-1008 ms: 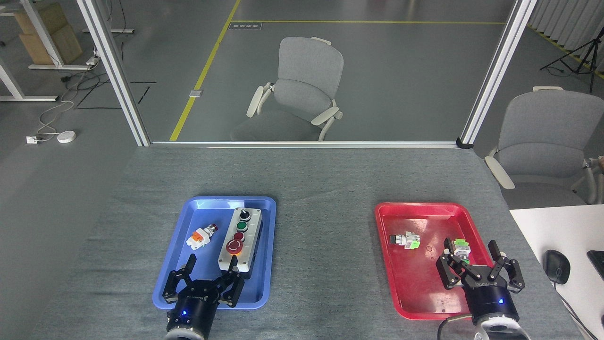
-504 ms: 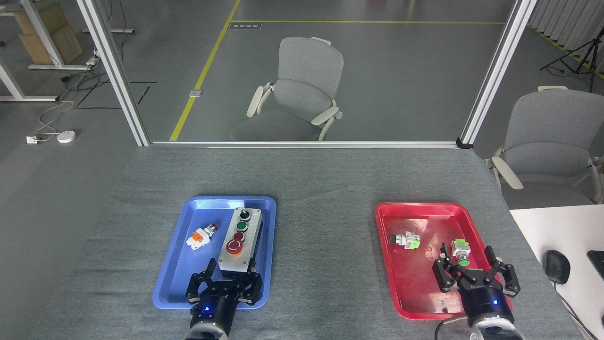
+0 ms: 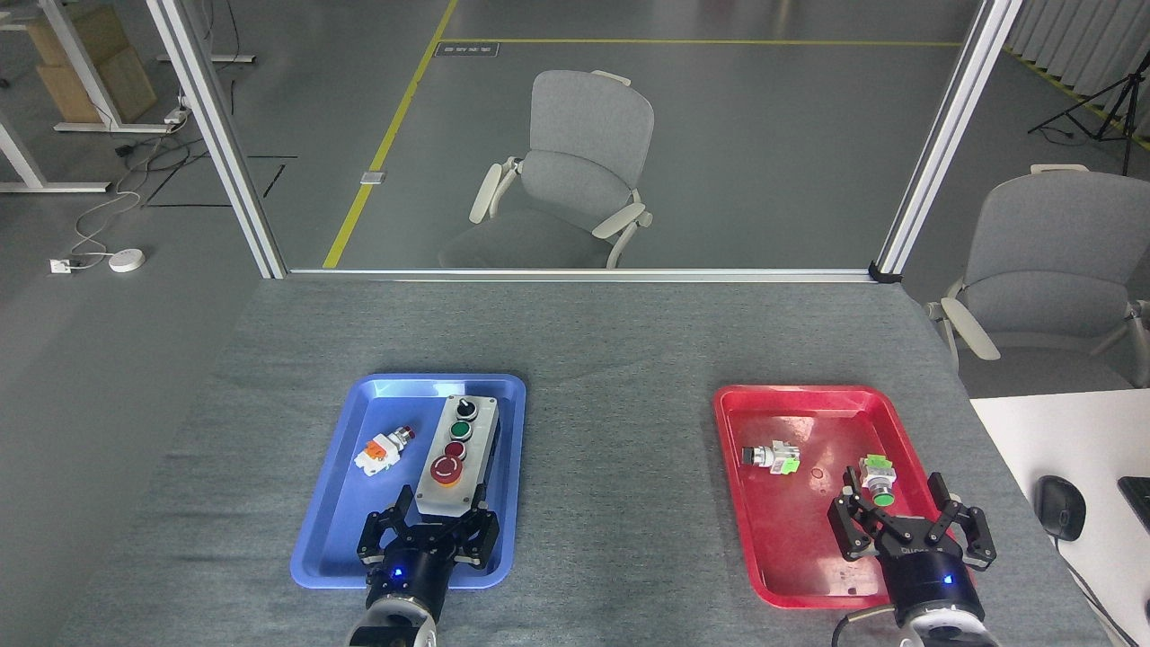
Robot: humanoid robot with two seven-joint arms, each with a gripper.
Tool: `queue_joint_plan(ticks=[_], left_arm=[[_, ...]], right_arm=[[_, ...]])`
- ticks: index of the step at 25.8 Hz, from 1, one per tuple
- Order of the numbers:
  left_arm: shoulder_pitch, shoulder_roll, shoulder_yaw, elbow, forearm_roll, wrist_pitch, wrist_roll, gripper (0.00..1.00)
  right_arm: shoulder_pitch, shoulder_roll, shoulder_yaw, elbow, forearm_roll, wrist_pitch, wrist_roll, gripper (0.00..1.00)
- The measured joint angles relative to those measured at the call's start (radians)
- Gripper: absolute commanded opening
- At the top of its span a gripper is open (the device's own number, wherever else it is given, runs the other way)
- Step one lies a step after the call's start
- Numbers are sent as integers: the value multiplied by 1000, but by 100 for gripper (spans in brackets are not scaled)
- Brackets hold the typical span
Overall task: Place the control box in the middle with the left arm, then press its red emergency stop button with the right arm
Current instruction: 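Close the left gripper on the near end of the control box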
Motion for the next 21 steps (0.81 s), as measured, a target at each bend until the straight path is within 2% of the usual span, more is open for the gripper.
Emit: queue_joint_plan(ticks=[17,18,21], left_arm=[[-142,-36,-3,241,-2,-2,5,97],[-155,-38,-6,259,-2,-2,5,93],[-192,-46,-17,313,-1,-6,5,68]], right_arm=[[1,-8,4,-5,-2,-1,2,98],[1,-8,4,-5,-2,-1,1,98],[2,-8,4,-6,-3,0,-1,98]])
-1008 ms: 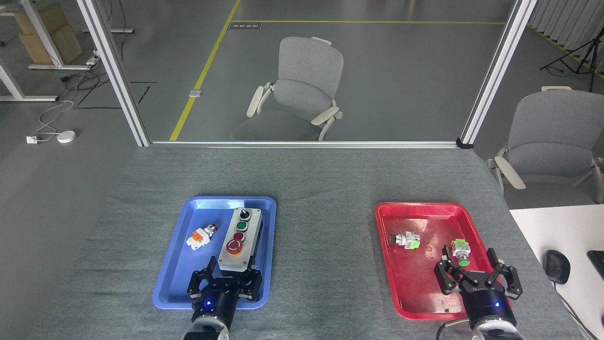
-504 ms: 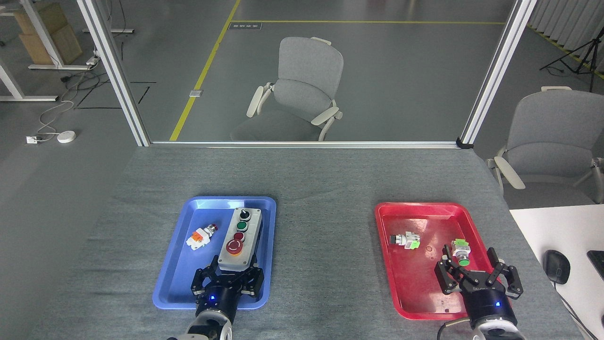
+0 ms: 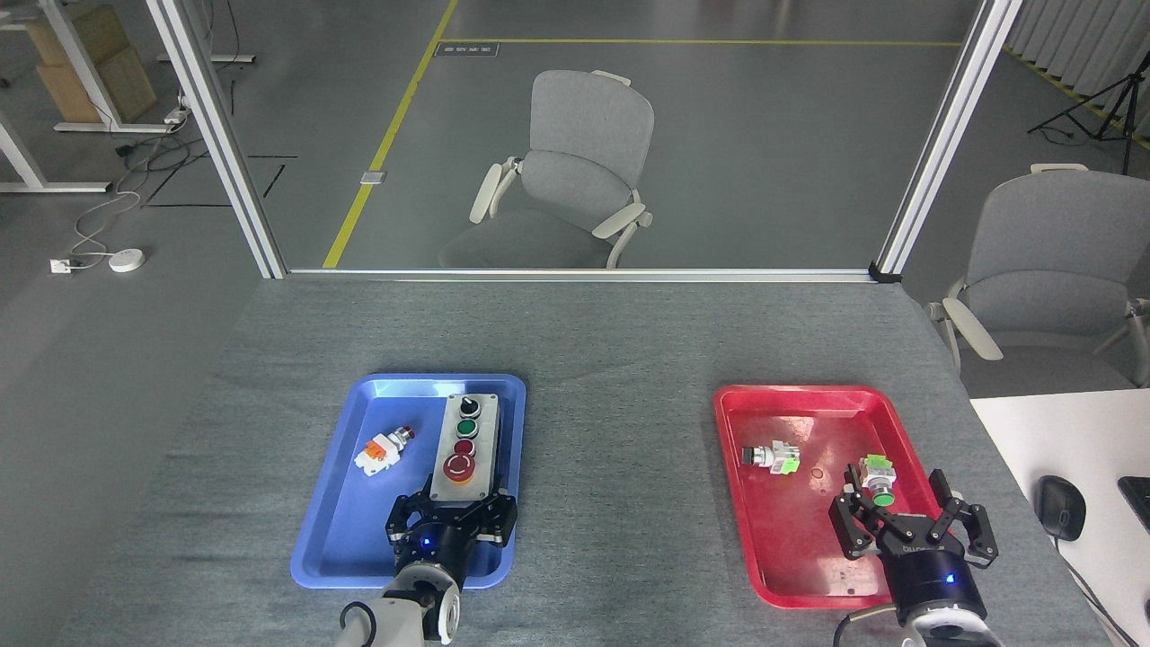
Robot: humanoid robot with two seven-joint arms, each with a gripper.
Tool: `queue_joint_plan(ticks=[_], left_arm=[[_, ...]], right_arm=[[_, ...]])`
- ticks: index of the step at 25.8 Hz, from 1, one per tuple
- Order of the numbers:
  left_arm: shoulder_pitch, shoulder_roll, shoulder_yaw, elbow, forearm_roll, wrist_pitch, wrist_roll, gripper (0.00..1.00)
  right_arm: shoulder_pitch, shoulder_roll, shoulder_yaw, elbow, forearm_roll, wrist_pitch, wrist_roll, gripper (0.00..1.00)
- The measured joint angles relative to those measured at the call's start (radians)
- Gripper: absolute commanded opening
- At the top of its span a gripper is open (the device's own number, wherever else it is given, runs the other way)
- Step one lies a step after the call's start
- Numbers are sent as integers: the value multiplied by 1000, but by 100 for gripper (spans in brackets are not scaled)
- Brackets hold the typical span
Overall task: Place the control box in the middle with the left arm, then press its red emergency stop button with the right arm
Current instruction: 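Close the left gripper on the near end of the control box, then slide the control box off the blue tray to the table middle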
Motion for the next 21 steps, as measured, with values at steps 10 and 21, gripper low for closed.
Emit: queue_joint_plan(ticks=[10,21], left_arm=[[-59,3,-8,52,11,-84,-15,0],[-35,19,0,-156,23,-128,-5,0]], right_arm=[[1,1,2,-1,0,3,-1,98],[1,2,2,-2,0,3,-1,98]])
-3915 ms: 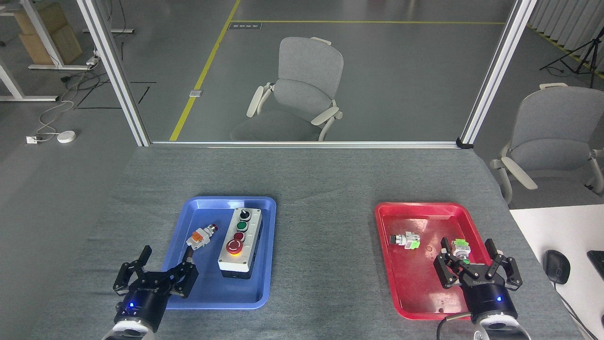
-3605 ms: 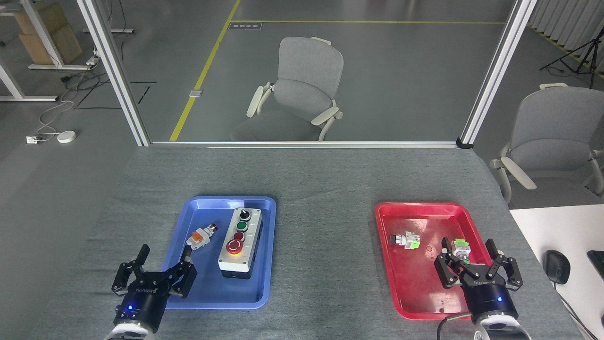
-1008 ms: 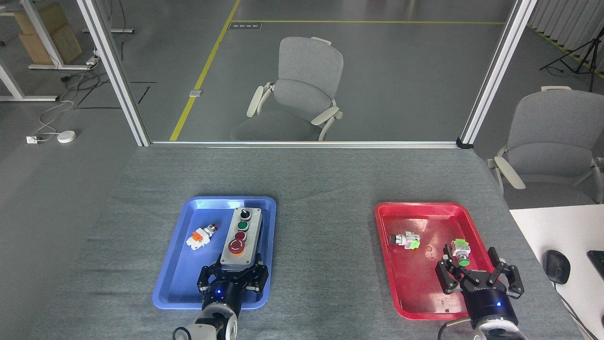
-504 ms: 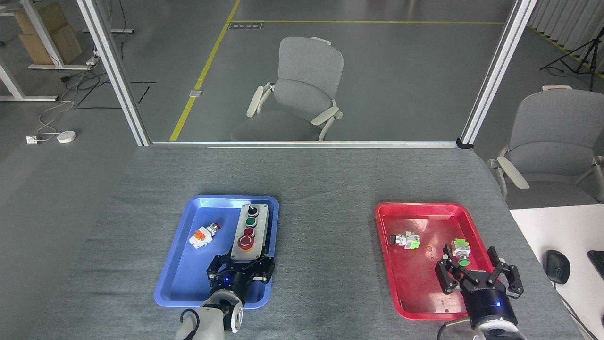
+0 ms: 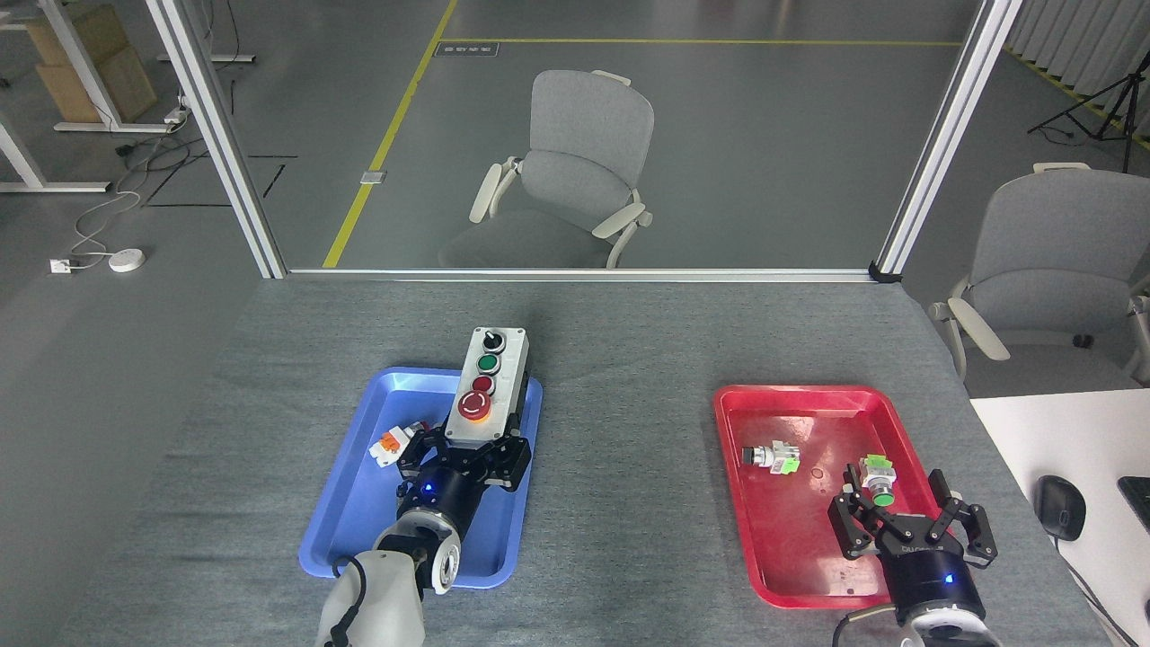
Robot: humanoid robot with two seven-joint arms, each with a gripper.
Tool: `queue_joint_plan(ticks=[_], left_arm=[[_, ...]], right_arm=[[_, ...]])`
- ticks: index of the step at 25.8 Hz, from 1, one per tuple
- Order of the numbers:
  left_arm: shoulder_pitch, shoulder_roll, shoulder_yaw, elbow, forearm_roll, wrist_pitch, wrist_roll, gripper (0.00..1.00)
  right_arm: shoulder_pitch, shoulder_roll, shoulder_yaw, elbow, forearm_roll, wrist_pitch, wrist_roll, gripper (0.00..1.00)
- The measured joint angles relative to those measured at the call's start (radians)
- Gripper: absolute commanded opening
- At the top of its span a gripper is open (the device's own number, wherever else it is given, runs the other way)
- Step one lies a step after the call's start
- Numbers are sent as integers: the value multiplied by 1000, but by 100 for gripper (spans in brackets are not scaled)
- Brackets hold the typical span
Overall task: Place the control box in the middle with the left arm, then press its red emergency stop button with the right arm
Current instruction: 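Slide the control box off the blue tray to the table middle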
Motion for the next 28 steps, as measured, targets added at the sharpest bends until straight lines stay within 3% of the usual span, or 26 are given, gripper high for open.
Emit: queue_joint_plan(ticks=[4,8,13,21,28], left_arm=[[75,-20,-50,-148,-5,5,4,0],[117,-58,-158,-187,-16,61,3,0],[99,-82,-288,-109,-20,146,-1,0],[-23,-88,-393,132,-7,173,-2,0],[-47,-90,-449,175,-1,165,-14,0]], right_arm=[[0,0,0,0,0,0,-1,98],[0,1,0,0,0,0,-4,98],[0,1,0,0,0,-1,-1,98],[-1,1,0,0,0,-5,1,98],[-1,1,0,0,0,-9,2,98]])
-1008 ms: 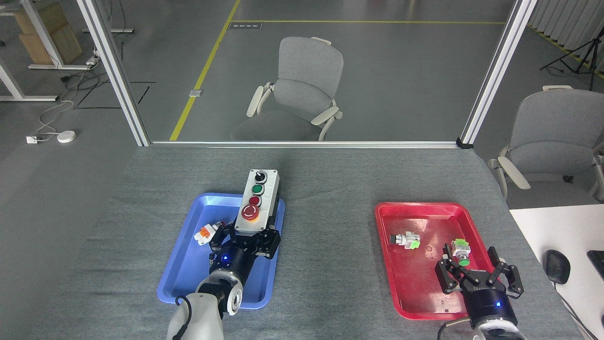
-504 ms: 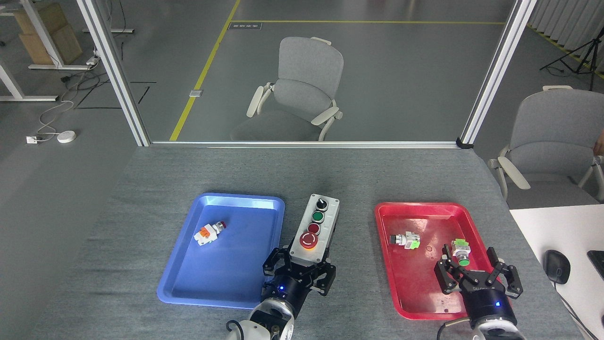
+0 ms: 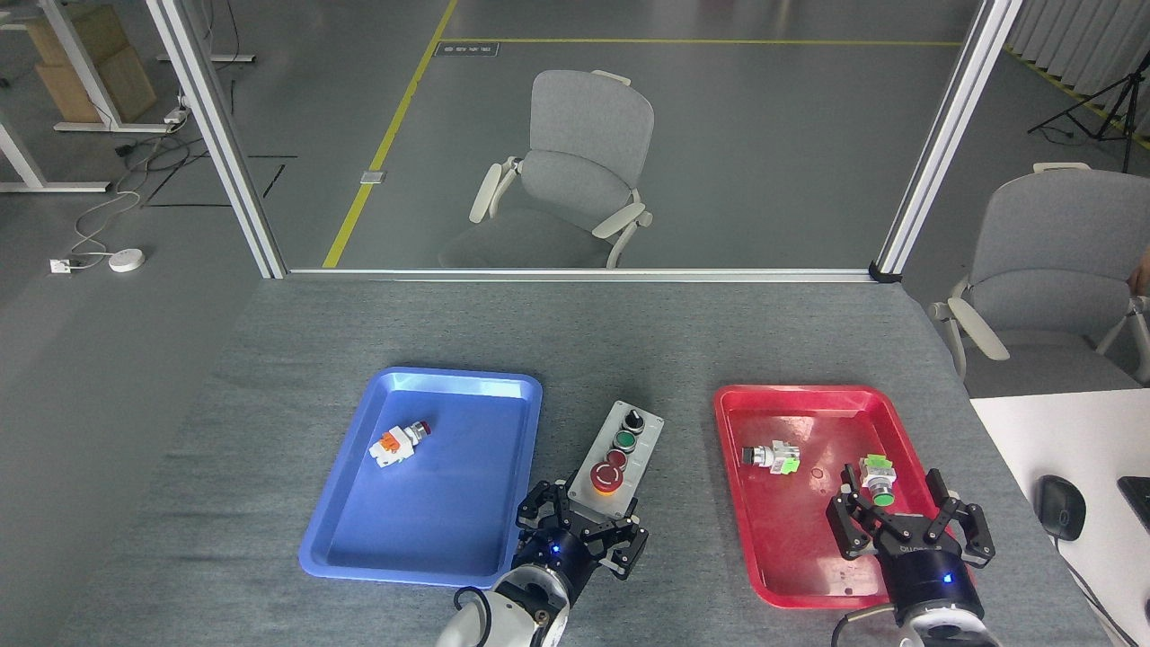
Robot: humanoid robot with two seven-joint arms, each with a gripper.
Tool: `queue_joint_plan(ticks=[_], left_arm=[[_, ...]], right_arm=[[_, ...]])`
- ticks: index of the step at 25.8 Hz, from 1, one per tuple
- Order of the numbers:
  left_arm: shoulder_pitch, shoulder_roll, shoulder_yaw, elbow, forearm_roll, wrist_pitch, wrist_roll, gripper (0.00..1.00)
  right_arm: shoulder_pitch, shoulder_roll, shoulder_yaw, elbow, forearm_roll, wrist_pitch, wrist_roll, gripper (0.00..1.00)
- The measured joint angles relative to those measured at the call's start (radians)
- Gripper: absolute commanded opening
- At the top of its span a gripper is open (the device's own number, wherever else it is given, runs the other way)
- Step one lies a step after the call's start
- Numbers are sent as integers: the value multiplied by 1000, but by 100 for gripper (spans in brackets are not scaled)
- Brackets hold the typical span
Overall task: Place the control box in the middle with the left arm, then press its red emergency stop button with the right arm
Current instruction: 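Slide the control box off the blue tray to the table middle, then release the control box and pull the left gripper back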
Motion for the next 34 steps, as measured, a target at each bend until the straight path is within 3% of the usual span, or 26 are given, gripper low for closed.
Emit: queue_joint_plan(ticks=[3,5,6,12,13,14,23,27,30,34], left_arm=[[-3,0,-9,-1,0,4,0,1],[-3,0,-11,-2,0,-3,-1,30],[-4,0,-12,-3,0,-3,-1,40],[-4,0,-15,-8,0,-7,-2,77],[-4,0,-15,-9,0,-7,-2,89],[-4,0,-17,-10,0,-6,-2,94],[4,2,-24,-24,-1,-2,6,98],[77,17,-22,-135,-2,-8,3,98],[179,79,-20,-299,-4,-8,2,98],[310,156,-18,-509,-3,-11,1,98]], right_arm=[[0,0,0,0,0,0,-2,98],[0,0,0,0,0,-1,-2,98],[0,0,0,0,0,-1,-3,98],[0,0,0,0,-1,-2,-3,98],[0,0,0,0,-1,-2,-4,98],[1,0,0,0,-1,-2,-4,98],[1,1,1,0,-1,-3,-4,98],[1,3,6,0,-1,-5,-4,96],[1,6,19,0,-1,-10,-4,89],[1,8,30,0,-1,-56,-9,69]])
